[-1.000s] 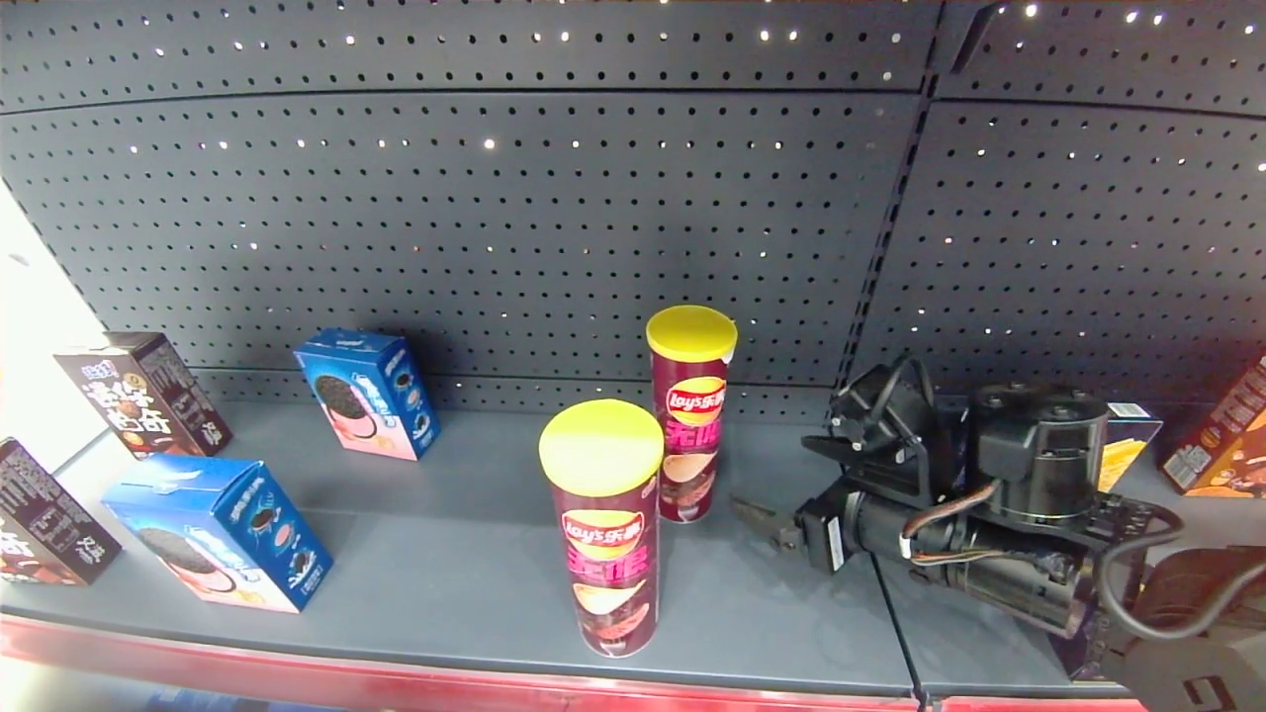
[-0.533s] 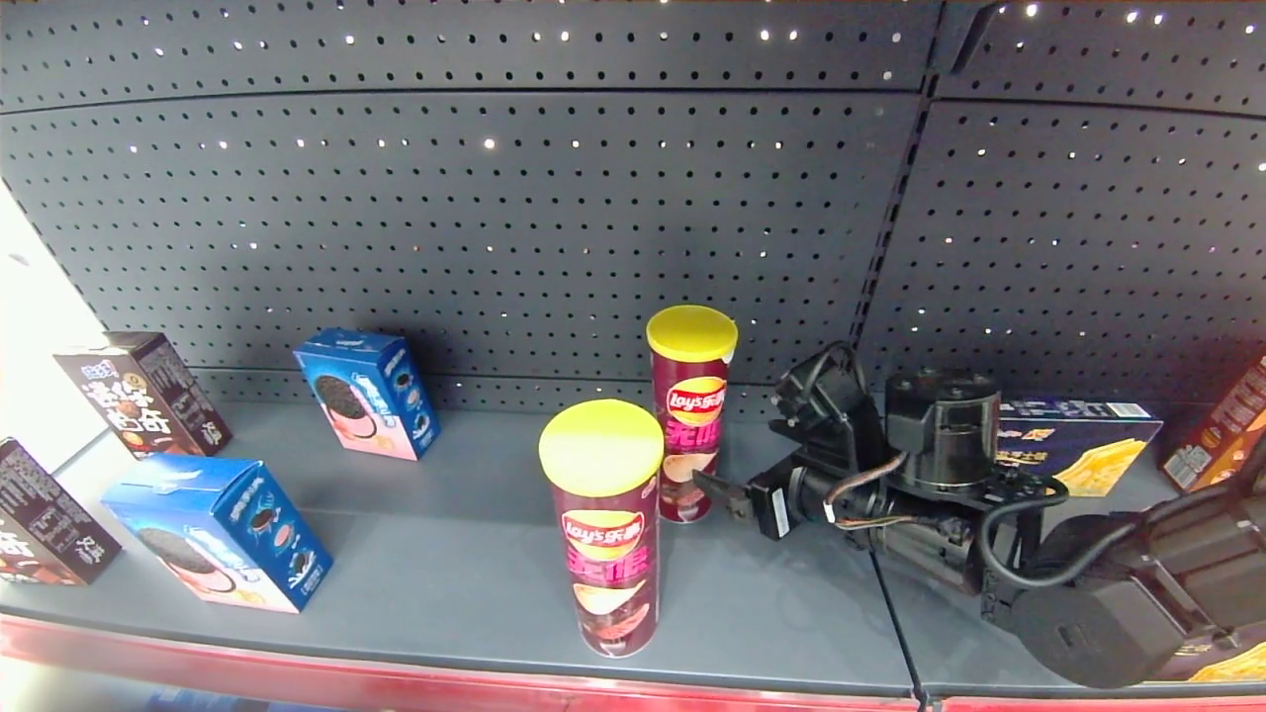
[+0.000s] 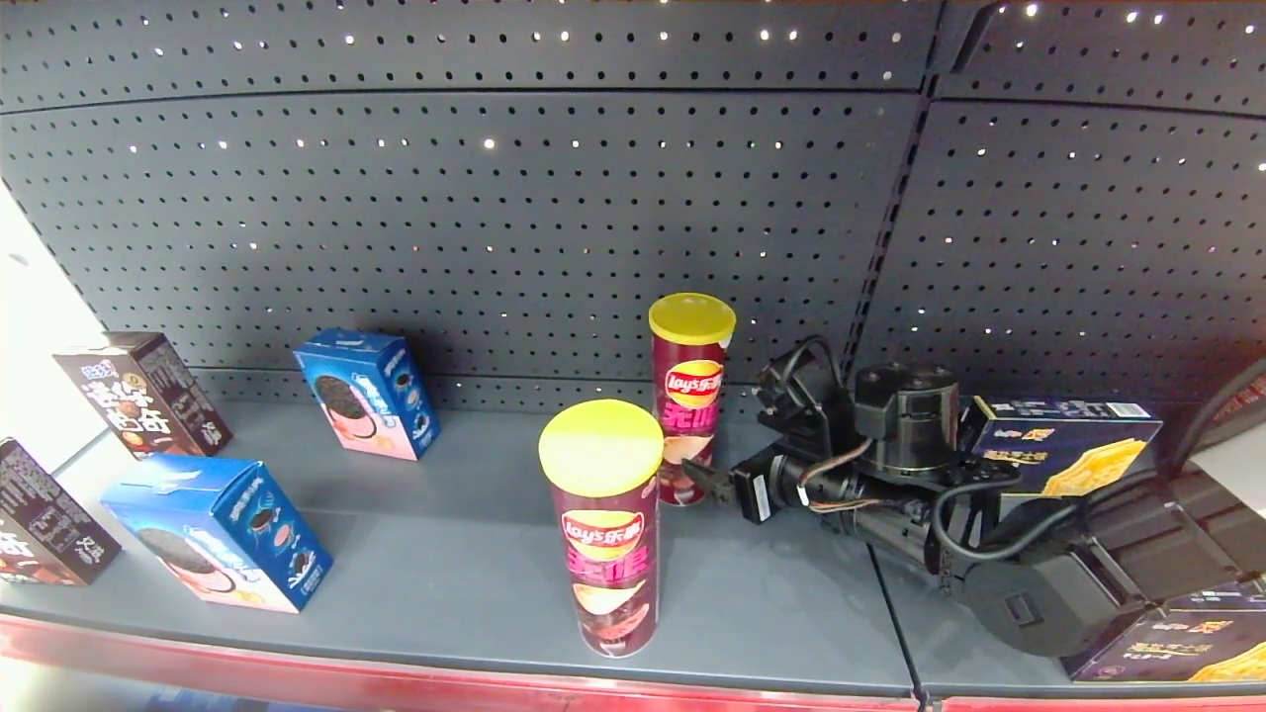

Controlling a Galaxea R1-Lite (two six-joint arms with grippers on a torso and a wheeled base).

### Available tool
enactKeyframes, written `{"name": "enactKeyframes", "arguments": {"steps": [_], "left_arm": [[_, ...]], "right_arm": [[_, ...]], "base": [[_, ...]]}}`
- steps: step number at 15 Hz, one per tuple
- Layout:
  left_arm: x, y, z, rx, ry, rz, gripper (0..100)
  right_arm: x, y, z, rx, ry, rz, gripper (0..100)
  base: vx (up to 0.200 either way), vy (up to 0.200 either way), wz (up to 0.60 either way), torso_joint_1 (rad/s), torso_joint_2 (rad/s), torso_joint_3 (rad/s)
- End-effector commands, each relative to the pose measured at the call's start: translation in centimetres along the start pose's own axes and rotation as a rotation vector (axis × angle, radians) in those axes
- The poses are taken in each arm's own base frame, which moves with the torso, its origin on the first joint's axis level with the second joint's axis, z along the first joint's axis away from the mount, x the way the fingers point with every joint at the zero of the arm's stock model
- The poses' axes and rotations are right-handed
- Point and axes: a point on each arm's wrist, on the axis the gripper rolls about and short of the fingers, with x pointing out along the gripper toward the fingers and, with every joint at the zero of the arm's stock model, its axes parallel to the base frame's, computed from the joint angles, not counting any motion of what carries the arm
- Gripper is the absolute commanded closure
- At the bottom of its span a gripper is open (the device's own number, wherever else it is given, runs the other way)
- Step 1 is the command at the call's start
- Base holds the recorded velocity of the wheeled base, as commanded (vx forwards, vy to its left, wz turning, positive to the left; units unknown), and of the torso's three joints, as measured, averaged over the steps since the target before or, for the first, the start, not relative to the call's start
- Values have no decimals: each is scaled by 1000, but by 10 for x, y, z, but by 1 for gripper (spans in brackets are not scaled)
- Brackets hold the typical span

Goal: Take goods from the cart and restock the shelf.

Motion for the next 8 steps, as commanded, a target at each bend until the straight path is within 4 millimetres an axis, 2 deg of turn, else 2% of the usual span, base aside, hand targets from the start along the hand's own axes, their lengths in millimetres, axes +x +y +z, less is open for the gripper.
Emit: {"name": "enactKeyframes", "arguments": {"steps": [1,4,6,8], "left_arm": [[0,0,0,0,0,1,0],[0,0,0,0,0,0,0],[0,0,0,0,2,0,0],[0,0,0,0,2,0,0]], "right_arm": [[2,2,-1,-1,3,6,0],[-4,2,1,0,-2,9,0],[-17,1,2,1,1,11,0],[-39,-4,11,3,-21,2,0]], "base": [[0,0,0,0,0,0],[0,0,0,0,0,0],[0,0,0,0,0,0],[0,0,0,0,0,0]]}}
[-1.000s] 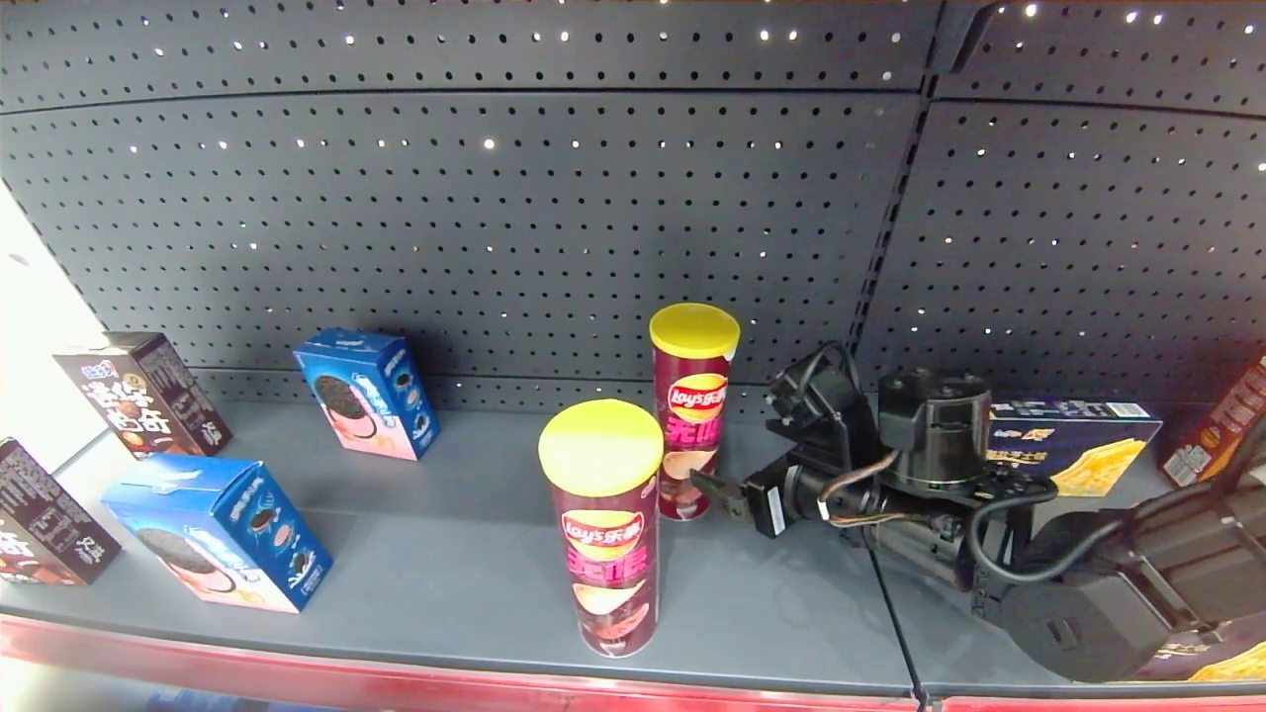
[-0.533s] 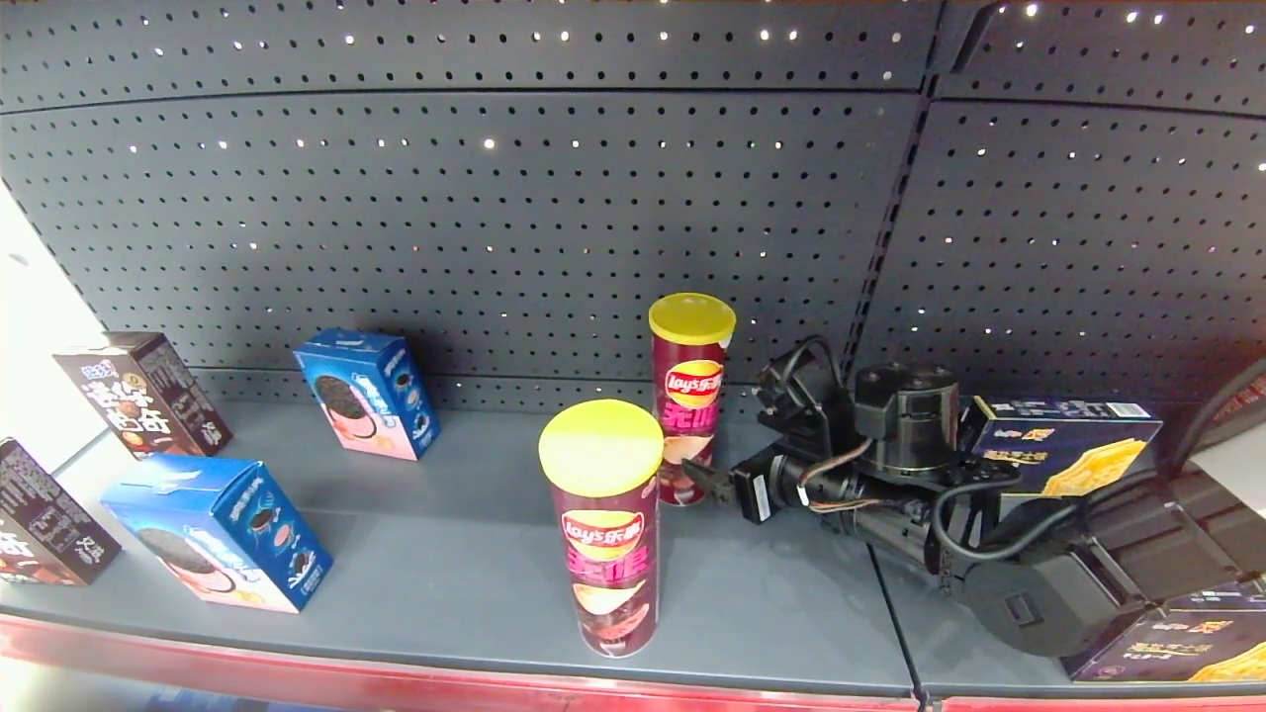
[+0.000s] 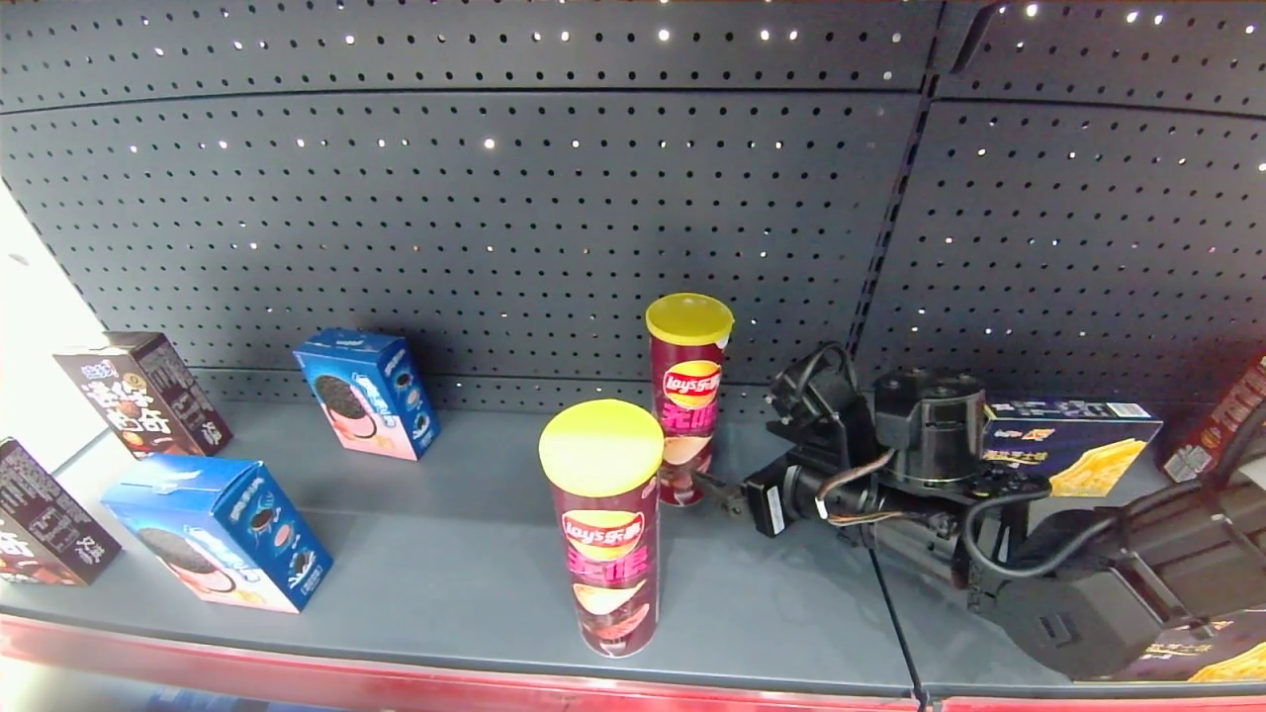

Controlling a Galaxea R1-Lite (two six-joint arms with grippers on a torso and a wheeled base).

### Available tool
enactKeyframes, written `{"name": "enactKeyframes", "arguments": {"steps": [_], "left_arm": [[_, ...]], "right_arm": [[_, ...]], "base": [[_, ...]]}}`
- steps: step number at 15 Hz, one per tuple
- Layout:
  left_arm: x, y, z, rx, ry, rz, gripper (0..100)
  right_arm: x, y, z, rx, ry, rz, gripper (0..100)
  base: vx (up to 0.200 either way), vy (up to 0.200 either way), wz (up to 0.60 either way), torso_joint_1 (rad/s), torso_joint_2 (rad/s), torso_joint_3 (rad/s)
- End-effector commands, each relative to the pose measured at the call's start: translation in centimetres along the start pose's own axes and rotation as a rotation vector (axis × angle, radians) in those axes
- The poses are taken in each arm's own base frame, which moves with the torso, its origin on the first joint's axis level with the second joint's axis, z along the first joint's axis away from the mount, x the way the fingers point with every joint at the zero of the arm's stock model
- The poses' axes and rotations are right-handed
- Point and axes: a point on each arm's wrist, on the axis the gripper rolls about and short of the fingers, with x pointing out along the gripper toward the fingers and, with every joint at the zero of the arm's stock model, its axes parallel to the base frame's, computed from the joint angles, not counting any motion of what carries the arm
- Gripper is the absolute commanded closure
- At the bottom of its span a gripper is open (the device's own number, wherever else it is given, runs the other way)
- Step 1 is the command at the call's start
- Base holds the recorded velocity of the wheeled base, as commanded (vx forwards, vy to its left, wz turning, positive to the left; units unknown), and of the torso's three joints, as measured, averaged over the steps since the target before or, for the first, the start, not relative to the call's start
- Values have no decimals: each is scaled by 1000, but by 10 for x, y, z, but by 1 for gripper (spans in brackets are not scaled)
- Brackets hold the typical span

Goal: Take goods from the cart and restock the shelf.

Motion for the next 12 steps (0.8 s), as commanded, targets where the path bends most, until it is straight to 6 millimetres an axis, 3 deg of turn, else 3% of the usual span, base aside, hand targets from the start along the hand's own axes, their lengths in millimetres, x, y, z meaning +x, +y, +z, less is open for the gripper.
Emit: {"name": "enactKeyframes", "arguments": {"steps": [1,4,6,8,12], "left_arm": [[0,0,0,0,2,2,0],[0,0,0,0,2,0,0],[0,0,0,0,2,2,0],[0,0,0,0,1,0,0],[0,0,0,0,1,0,0]], "right_arm": [[-32,-10,20,3,-62,-25,0],[-69,-24,47,9,-170,-85,0],[-96,-35,37,-10,-169,-128,0],[-135,-41,43,-9,-221,-168,0],[-194,-53,50,-9,-294,-291,0]], "base": [[0,0,0,0,0,0],[0,0,0,0,0,0],[0,0,0,0,0,0],[0,0,0,0,0,0],[0,0,0,0,0,0]]}}
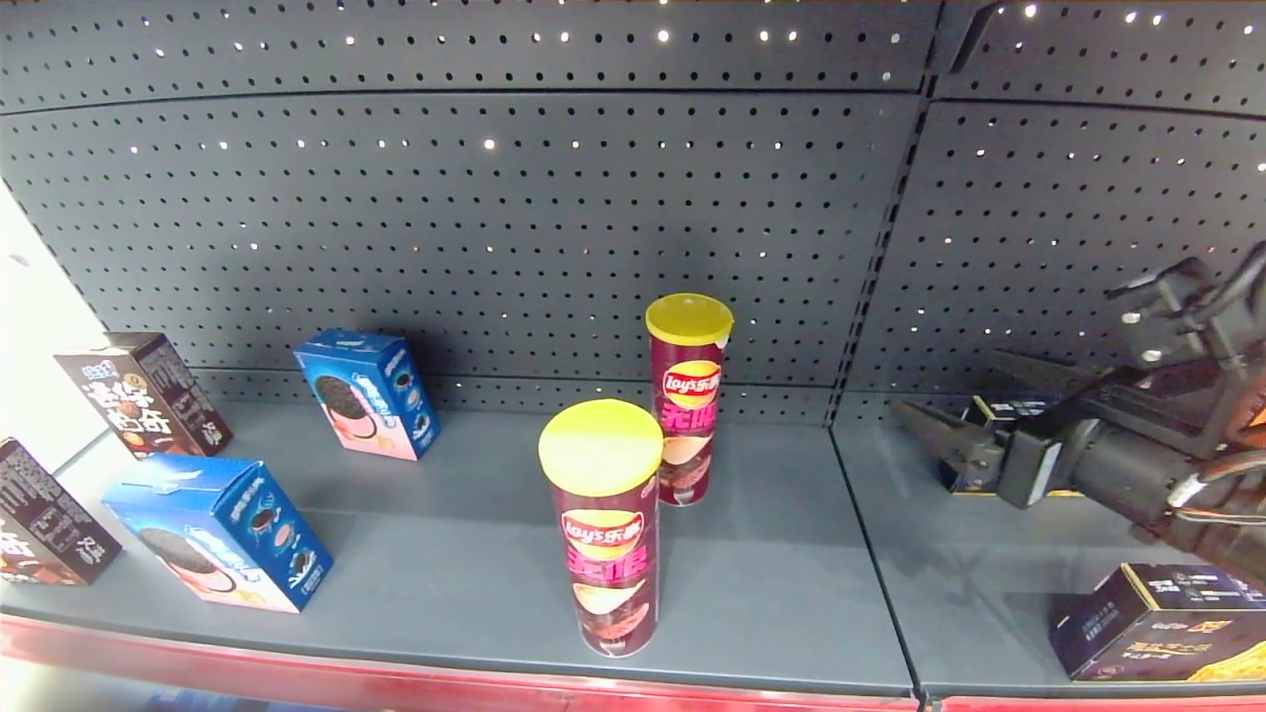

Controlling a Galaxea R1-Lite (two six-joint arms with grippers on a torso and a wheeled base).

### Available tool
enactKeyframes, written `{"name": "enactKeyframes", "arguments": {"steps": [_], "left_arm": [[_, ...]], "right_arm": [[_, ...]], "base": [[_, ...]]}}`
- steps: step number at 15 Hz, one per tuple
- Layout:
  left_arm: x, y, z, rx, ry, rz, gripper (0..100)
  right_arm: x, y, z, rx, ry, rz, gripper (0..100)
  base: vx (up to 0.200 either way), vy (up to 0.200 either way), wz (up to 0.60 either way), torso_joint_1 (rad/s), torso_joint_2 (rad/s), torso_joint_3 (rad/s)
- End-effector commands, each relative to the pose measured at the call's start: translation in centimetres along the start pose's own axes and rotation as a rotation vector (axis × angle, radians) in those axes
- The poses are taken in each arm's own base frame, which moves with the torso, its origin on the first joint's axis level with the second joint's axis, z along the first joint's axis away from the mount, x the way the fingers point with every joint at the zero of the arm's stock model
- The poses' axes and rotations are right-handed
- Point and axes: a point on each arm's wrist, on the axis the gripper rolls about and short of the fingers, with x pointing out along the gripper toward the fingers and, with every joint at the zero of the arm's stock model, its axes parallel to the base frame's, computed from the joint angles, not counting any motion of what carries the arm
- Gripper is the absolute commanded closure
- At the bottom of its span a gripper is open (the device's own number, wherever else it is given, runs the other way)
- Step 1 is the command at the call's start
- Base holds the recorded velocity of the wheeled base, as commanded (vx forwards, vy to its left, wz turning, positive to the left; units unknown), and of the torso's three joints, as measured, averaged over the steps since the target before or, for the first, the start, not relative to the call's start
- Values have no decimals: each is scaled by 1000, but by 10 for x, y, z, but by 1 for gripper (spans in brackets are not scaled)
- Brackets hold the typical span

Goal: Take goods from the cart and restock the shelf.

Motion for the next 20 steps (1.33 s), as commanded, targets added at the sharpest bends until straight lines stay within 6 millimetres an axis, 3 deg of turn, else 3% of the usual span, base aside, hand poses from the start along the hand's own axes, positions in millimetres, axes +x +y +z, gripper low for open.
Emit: {"name": "enactKeyframes", "arguments": {"steps": [1,3,7,17,20], "left_arm": [[0,0,0,0,2,0,0],[0,0,0,0,1,0,0],[0,0,0,0,2,2,0],[0,0,0,0,2,0,0],[0,0,0,0,2,0,0]], "right_arm": [[-52,-17,23,2,-99,-95,0],[-90,-19,26,1,-114,-132,0],[-150,-19,-11,-36,-133,-272,0],[-213,10,-77,-34,-86,-395,0],[-222,19,-109,4,-56,-399,0]], "base": [[0,0,0,0,0,0],[0,0,0,0,0,0],[0,0,0,0,0,0],[0,0,0,0,0,0],[0,0,0,0,0,0]]}}
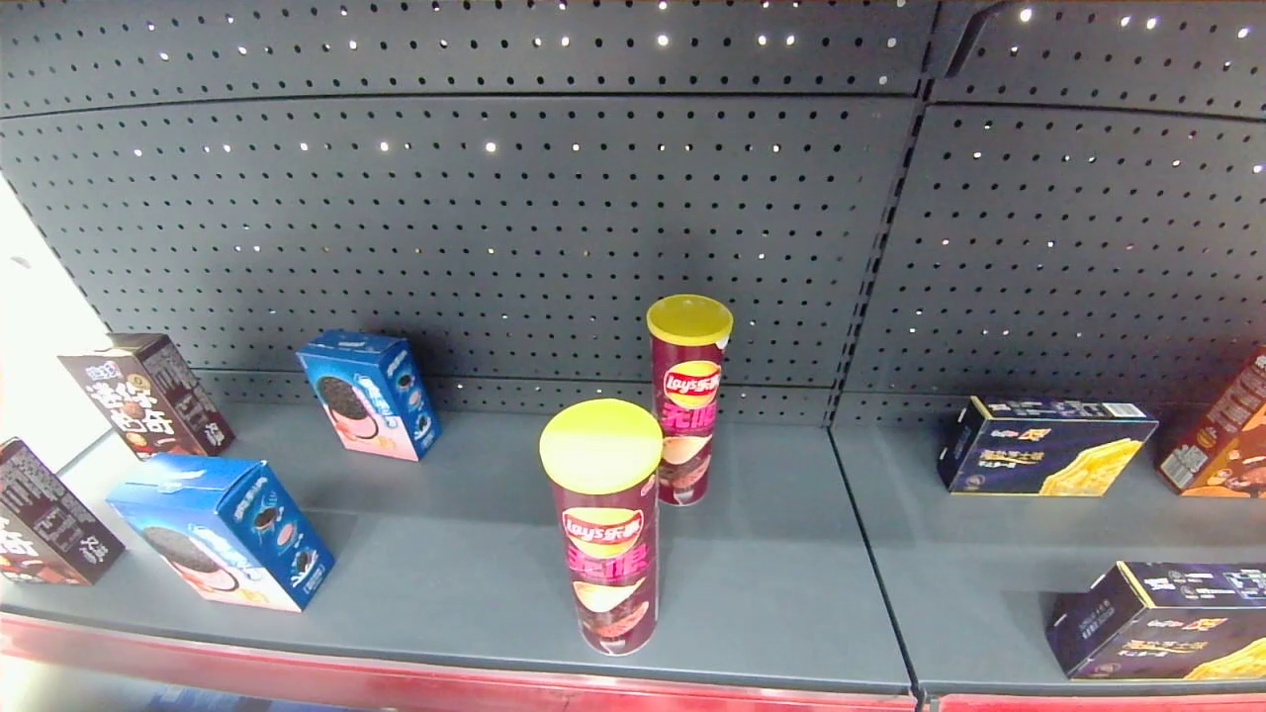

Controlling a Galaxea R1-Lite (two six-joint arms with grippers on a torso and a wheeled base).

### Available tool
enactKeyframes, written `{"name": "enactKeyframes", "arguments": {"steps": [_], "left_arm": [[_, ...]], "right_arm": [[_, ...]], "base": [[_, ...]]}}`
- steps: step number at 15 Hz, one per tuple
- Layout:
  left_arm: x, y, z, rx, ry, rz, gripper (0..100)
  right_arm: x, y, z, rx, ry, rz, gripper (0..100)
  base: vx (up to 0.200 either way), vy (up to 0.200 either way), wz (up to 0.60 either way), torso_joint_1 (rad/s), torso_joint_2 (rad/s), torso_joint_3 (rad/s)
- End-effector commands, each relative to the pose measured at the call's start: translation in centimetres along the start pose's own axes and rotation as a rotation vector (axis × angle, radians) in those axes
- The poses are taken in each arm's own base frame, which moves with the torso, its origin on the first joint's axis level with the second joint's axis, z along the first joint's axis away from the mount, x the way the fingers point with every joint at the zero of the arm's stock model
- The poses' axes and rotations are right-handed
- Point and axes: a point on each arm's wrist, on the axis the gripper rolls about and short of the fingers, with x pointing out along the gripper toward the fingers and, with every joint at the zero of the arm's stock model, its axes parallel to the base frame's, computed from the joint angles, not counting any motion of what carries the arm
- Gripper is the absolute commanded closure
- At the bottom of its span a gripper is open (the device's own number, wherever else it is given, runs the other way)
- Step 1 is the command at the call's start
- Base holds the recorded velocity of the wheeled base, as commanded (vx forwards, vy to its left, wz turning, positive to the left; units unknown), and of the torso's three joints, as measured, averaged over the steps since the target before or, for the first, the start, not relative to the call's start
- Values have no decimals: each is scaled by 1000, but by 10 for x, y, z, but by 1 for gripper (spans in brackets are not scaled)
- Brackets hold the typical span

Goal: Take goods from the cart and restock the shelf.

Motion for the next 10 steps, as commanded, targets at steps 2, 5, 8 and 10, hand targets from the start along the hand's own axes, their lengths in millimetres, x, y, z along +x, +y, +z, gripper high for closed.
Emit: {"name": "enactKeyframes", "arguments": {"steps": [2,5,8,10], "left_arm": [[0,0,0,0,1,2,0],[0,0,0,0,2,0,0],[0,0,0,0,2,2,0],[0,0,0,0,2,0,0]], "right_arm": [[-15,4,-24,6,-37,-16,0],[-22,5,-35,14,-8,-3,0],[-24,5,-41,61,28,-49,0],[-24,5,-43,81,51,-47,0]], "base": [[0,0,0,0,0,0],[0,0,0,0,0,0],[0,0,0,0,0,0],[0,0,0,0,0,0]]}}
